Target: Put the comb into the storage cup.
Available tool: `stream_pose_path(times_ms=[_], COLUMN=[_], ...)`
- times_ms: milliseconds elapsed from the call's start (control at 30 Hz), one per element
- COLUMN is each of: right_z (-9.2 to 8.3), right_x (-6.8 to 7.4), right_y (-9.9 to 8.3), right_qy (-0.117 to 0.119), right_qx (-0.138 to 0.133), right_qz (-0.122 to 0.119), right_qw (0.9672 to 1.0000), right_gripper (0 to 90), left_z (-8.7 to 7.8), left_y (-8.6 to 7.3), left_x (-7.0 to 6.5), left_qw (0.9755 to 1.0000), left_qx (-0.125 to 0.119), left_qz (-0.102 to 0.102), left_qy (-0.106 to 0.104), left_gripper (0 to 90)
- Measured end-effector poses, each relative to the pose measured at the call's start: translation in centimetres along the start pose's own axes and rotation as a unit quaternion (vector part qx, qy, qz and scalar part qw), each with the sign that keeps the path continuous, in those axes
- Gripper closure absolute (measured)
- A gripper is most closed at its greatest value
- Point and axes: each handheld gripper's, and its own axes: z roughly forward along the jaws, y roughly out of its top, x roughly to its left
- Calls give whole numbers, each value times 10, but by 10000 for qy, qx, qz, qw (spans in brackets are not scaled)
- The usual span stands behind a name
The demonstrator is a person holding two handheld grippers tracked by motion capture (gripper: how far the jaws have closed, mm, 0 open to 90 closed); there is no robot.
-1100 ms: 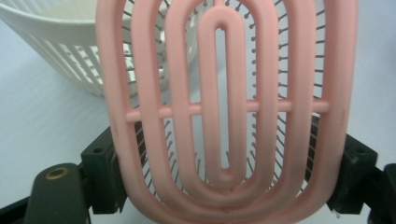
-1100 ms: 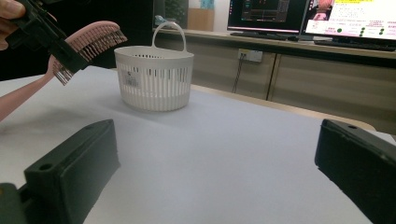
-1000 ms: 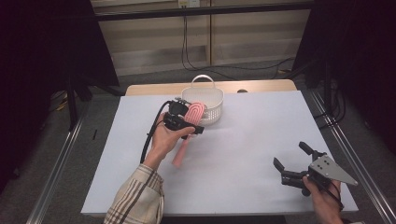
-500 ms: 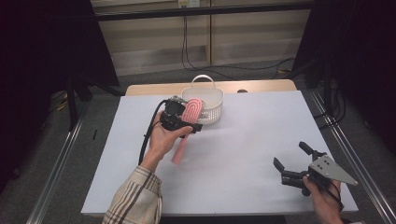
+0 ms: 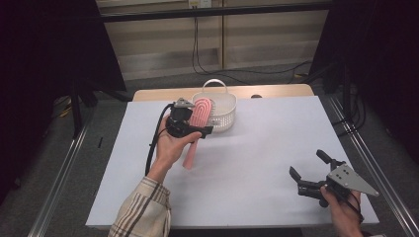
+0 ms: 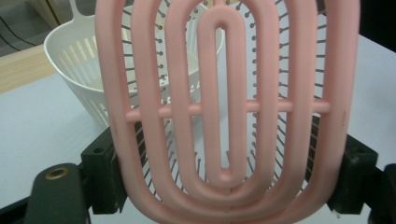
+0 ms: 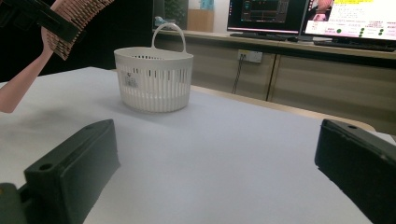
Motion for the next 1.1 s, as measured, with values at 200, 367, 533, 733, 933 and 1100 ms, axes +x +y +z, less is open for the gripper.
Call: stream_pose_path(times_ms=[200,367,533,733,933,1100], right_z=[0,0,0,-1,-1,-1], right_x=[0,0,0,0,0,0], right_y=[0,0,0,0,0,0], right_qy=[5,12,4,9,21,21], right_qx=[-8,-10,-9,-11,-11,-18], right_qz=[4,10,1,4,-5,-6], right_qw=[10000,10000,10000,10000,10000,10000], right_gripper=[0,0,0,0,0,0], left_z=[-4,-7,-9,-14,-16,-16], left_y=[2,3,5,6,7,8], left_x=[-2,-2,-2,-4,-4,-4], left_qw=[9997,9988,9980,9957,9938,9920], left_qx=[-208,-477,-620,-893,-1056,-1218], left_qz=[89,111,156,239,312,302], left_qy=[67,-14,11,68,123,134], left_gripper=[192,192,192,192,192,192])
